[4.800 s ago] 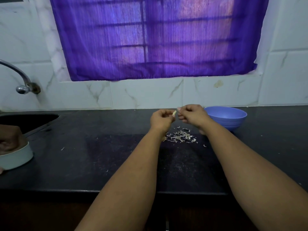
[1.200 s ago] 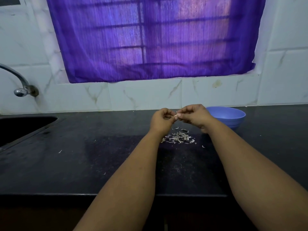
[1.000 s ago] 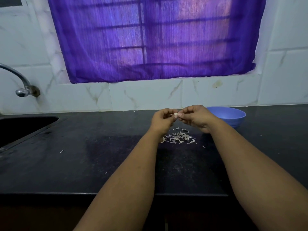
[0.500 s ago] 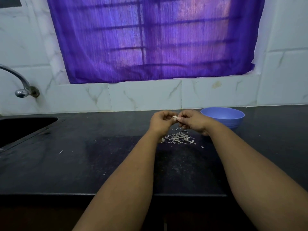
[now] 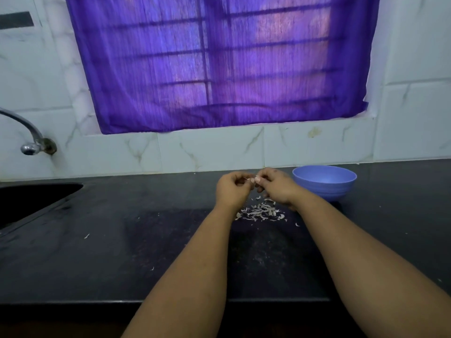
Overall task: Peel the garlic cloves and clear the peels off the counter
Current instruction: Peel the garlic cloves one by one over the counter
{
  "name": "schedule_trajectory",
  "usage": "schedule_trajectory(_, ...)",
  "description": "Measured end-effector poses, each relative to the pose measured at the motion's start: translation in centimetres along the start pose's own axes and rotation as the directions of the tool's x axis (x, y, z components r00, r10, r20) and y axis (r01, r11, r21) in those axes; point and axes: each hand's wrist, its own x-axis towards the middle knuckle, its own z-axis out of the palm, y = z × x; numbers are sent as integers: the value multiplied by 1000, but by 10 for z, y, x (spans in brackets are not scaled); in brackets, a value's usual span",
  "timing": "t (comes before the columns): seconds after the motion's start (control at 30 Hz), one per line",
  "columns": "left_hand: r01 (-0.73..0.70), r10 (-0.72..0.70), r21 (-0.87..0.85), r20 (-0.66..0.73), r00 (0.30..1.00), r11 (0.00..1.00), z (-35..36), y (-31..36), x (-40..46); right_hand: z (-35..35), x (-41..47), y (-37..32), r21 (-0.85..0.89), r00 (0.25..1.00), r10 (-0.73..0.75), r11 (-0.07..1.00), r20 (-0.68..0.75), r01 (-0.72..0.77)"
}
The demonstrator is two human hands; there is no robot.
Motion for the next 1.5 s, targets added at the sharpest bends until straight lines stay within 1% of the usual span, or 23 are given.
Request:
schedule_trajectory(0.13,-5,6,46,-6,1000,999,-1,1,-3,-1,1,-3,59,995,-52,997,-87,57)
schedule_trajectory(0.3,54,-53,-14,16,998,998,0,0,-3,-3,1,-1,58,987,-60,996,-150,69)
schedule_trajectory(0.43,75,-74,31,-13,997,997,1,-2,0,-2,5,-3,189,984,-37,979,-175,70)
schedule_trajectory(0.47,82,-81,37,-23,996,996,1,-2,0,-3,5,-4,199,982,-29,978,-187,67)
schedule_trajectory(0.5,88,-87,28,-31,996,996,1,-3,1,-4,5,-3,175,978,-27,983,-205,64)
schedule_trajectory(0.57,98,-99,-5,-42,994,995,0,-3,1,-8,4,0,47,970,-36,998,-242,49)
schedule_trajectory(0.63,105,-106,-31,-45,993,994,0,-4,1,-11,2,4,-91,974,-35,996,-226,14)
schedule_trajectory(0.7,108,-110,-45,-52,993,993,1,-4,1,-13,2,7,-175,983,9,984,-183,-41)
schedule_trajectory(0.73,109,-112,-54,-57,992,993,1,-4,1,-12,3,8,-156,984,39,986,-173,-66)
schedule_trajectory(0.77,107,-112,-77,-61,992,991,1,-3,0,-11,4,8,-62,984,78,994,-160,-89)
schedule_trajectory(0.8,112,-120,-129,-62,991,985,1,-1,0,-9,4,6,98,984,116,990,-138,-102)
schedule_trajectory(0.87,142,-170,-330,-57,984,933,1,6,-2,-6,4,0,383,982,166,916,-93,-119)
schedule_trajectory(0.9,154,-194,-424,-52,980,892,0,8,-3,-6,4,-1,440,980,173,891,-94,-115)
schedule_trajectory(0.93,160,-209,-480,-51,976,862,0,9,-2,-5,6,-1,460,979,174,881,-106,-107)
schedule_trajectory(1.0,164,-212,-501,-40,977,850,0,8,-1,-5,7,1,436,975,166,896,-144,-88)
schedule_trajectory(1.07,166,-202,-489,-22,979,856,1,6,0,-5,7,1,436,978,147,897,-148,-69)
schedule_trajectory(1.23,164,-194,-468,-15,981,868,3,3,3,0,5,-2,449,994,69,893,-79,-26)
schedule_trajectory(1.37,126,-164,-457,-45,985,881,2,4,4,1,4,-4,451,993,74,892,-92,-25)
schedule_trajectory(1.5,113,-118,-427,16,993,897,4,7,0,0,2,-5,454,993,68,891,-101,-15)
